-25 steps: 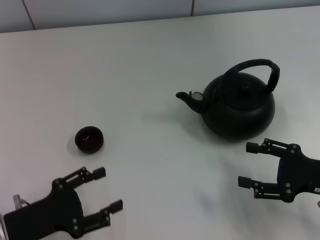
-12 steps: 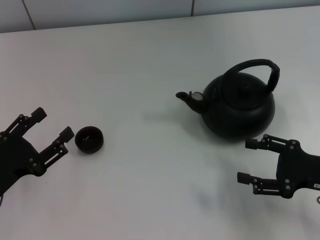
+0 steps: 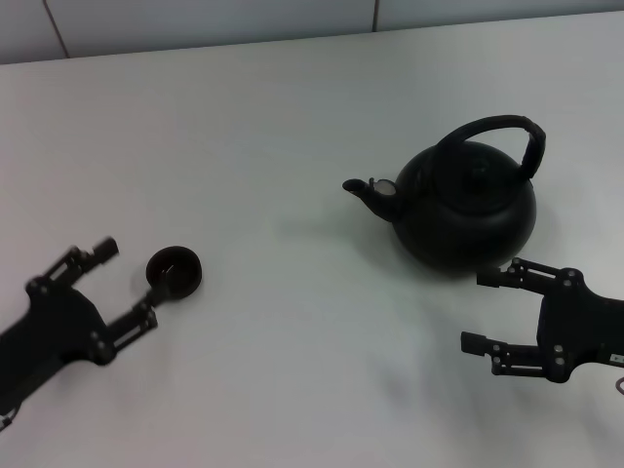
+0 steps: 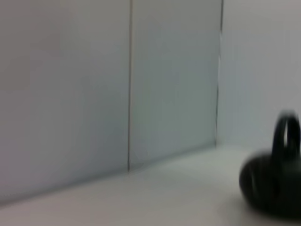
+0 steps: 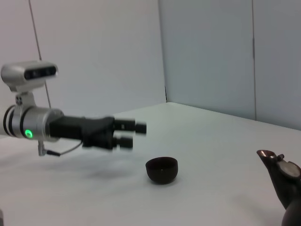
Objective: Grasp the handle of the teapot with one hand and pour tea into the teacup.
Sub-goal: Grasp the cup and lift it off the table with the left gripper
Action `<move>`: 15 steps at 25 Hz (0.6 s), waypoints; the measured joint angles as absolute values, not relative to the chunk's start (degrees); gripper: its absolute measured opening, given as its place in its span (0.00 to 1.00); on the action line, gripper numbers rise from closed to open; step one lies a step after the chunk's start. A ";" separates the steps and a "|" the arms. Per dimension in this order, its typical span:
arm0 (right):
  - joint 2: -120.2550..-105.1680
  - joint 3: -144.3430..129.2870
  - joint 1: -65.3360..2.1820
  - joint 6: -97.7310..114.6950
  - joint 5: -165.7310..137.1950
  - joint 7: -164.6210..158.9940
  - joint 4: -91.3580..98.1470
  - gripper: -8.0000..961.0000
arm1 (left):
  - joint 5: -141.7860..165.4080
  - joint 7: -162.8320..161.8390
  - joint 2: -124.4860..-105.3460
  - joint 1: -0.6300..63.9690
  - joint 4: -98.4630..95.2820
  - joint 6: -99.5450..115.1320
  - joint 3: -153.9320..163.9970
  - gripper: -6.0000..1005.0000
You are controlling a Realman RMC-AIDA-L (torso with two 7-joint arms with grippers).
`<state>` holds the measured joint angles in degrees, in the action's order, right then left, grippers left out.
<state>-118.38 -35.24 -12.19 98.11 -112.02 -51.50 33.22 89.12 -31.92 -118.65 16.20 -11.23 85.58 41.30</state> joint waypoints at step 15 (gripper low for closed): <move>-118.38 -35.24 -12.23 98.08 -111.96 -51.57 33.36 0.85 | 89.29 -29.35 -118.66 16.42 -11.17 78.57 44.83 0.80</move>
